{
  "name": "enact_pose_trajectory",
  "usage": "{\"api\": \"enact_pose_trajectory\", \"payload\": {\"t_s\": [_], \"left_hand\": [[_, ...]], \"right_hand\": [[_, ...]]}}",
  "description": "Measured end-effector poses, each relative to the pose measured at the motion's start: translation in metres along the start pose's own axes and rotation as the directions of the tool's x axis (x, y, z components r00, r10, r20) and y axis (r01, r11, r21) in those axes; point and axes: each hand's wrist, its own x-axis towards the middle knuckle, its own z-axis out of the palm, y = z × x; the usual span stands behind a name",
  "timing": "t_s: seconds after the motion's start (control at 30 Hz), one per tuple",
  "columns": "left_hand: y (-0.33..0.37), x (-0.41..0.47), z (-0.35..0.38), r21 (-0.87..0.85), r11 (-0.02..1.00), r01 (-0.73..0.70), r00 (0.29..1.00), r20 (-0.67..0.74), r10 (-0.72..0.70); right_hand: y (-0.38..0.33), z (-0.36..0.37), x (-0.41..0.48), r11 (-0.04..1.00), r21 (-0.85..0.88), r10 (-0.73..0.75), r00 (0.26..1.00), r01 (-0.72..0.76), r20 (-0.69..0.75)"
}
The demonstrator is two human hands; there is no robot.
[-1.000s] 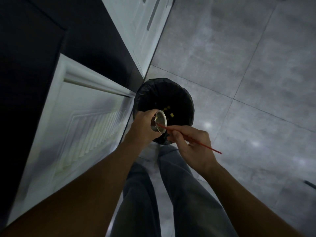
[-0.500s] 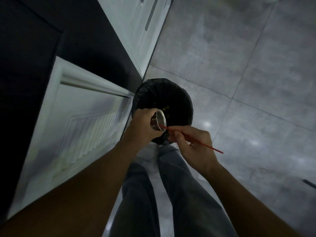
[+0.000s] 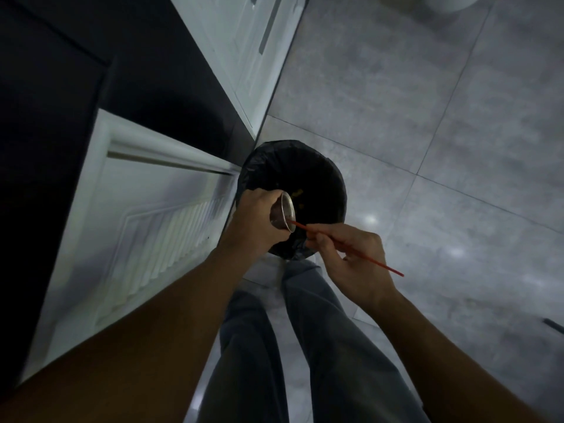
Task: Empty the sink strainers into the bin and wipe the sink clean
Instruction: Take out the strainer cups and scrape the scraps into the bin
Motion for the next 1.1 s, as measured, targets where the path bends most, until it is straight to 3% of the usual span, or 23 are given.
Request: {"api": "enact_pose_trajectory", "payload": {"t_s": [0.2,0.4,0.57,0.73,0.93,1.1], "left_hand": [[0.008,0.000,-0.005,0.031,0.999,0.045,0.999,-0.010,-0.044],[0.015,-0.032,-0.032,-0.078,0.981,0.177,0.984,-0.013,-0.179],[0.053,-0.082,-0.084,-0.223,0.970,0.092,0.986,-0.115,-0.120],[0.095,-0.143,-0.143,-0.378,0.925,0.036,0.951,-0.273,-0.148],[0.107,-0.230,-0.204,-0.467,0.874,-0.134,0.792,-0.581,-0.189],[0.081,-0.303,-0.250,-0.514,0.819,-0.257,0.539,-0.779,-0.320]], "right_hand": [[0.000,0.002,0.002,0.997,-0.050,0.062,0.995,-0.066,-0.082],[-0.032,-0.028,-0.008,0.992,-0.002,0.122,0.968,-0.126,-0.219],[-0.099,-0.065,0.001,0.999,0.048,0.039,0.960,-0.026,-0.279],[-0.188,-0.095,0.019,0.985,0.104,-0.101,0.946,0.139,-0.308],[-0.296,-0.094,0.037,0.881,0.160,-0.403,0.882,0.446,-0.245],[-0.386,-0.045,0.049,0.779,0.274,-0.540,0.825,0.564,-0.166]]}}
